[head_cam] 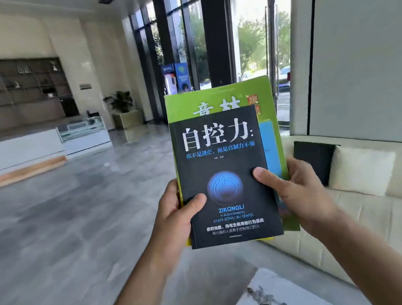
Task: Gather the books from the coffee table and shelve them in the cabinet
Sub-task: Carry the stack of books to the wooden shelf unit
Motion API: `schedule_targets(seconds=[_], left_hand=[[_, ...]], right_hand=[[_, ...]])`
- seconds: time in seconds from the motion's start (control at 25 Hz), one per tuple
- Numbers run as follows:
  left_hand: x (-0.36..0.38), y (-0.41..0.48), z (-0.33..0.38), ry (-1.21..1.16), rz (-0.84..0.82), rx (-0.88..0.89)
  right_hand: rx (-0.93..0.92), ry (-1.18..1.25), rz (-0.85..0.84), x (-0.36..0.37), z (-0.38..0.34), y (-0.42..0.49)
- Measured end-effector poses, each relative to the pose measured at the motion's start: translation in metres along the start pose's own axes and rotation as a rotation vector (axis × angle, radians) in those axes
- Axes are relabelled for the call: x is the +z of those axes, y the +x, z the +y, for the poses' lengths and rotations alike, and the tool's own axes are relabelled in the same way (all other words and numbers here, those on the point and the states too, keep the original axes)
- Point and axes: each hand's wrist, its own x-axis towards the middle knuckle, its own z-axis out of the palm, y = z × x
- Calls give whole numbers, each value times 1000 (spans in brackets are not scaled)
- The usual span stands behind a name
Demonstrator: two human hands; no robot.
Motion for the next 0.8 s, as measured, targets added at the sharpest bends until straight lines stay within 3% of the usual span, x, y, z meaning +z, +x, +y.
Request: schedule_targets(seconds=[0.2,0.44,0.8], left_hand=[[-144,20,33,30,254,95],[-286,52,55,174,423,100],[-448,191,27,189,479,123]], right_hand=[[5,73,-135,162,23,54],[58,114,-180,306,57,107],[94,153,-206,448,148,262]])
